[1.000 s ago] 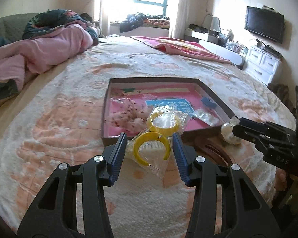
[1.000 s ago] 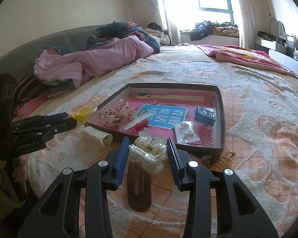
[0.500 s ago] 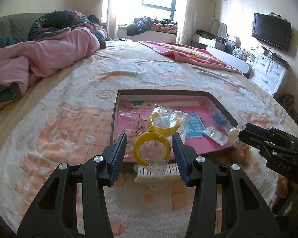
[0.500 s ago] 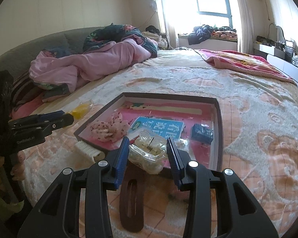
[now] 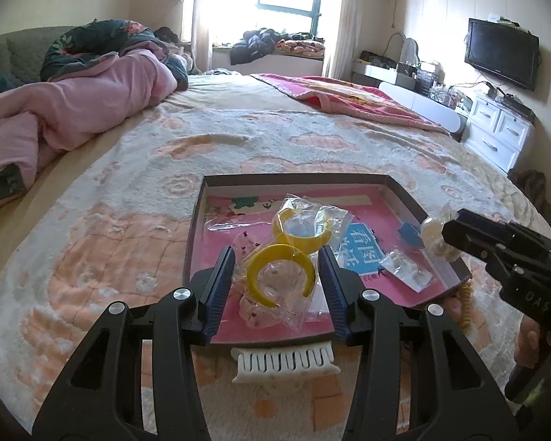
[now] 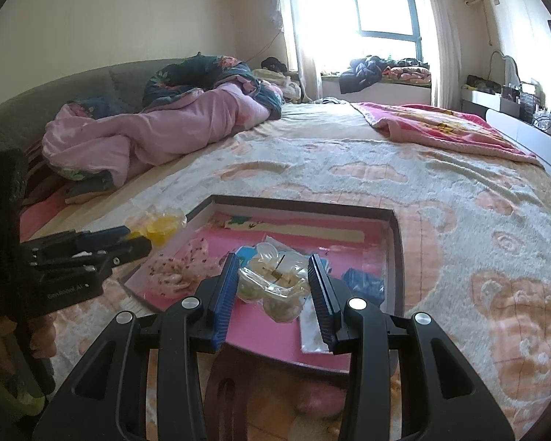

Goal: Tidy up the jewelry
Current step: 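Carry the bangles with the left tool into the tray while the right tool carries the pearl clip there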

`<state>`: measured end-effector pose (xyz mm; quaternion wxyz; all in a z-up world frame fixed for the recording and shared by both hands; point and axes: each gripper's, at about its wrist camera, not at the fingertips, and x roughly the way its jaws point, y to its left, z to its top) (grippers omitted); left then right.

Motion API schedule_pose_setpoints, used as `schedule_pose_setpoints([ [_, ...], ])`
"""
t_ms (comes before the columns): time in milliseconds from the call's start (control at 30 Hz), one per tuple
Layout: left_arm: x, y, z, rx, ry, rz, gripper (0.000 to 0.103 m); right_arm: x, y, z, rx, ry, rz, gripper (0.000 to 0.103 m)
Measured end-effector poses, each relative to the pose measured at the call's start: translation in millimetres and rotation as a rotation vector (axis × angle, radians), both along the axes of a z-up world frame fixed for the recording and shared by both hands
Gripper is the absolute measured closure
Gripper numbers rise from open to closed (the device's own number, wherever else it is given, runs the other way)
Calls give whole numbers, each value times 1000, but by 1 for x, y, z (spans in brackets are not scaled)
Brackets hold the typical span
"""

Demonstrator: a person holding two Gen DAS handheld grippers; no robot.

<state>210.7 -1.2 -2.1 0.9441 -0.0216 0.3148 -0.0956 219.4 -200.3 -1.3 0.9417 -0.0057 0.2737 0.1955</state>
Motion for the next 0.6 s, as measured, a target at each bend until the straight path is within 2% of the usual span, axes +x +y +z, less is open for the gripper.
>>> schedule_pose_setpoints([
  [600, 39, -9, -17, 34, 29, -7, 65, 23, -9, -8, -24, 3, -50, 66],
])
